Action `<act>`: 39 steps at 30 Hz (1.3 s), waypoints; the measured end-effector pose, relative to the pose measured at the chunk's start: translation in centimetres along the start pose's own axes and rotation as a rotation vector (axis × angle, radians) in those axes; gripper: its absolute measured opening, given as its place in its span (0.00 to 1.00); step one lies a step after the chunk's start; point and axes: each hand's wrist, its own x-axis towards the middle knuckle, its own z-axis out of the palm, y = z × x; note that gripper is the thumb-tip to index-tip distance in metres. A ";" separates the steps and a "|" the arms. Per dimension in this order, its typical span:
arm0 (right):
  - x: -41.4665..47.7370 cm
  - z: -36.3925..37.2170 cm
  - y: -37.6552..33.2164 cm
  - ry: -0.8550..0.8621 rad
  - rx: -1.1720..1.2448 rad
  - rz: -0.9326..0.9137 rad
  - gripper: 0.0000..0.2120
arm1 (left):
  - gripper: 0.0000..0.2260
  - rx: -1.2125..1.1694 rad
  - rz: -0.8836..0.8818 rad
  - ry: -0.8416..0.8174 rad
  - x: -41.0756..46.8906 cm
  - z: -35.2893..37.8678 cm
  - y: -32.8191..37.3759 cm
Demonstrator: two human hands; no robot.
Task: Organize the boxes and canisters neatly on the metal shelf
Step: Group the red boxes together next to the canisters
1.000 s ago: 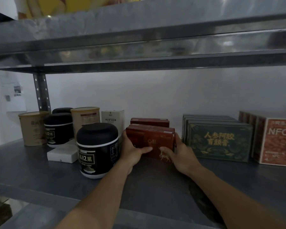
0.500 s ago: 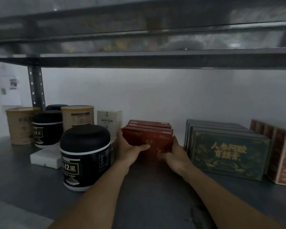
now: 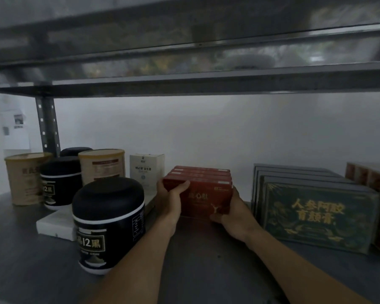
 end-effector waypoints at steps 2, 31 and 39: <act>0.1 0.1 0.1 0.011 -0.028 -0.015 0.40 | 0.22 -0.014 -0.001 -0.009 0.4 -0.1 -0.1; -0.3 0.1 -0.1 0.020 -0.154 -0.029 0.39 | 0.20 0.154 0.028 0.021 -0.2 -0.7 0.2; -1.8 -0.1 -1.2 0.084 -0.317 0.027 0.30 | 0.24 0.472 0.092 0.054 -1.7 -1.4 0.5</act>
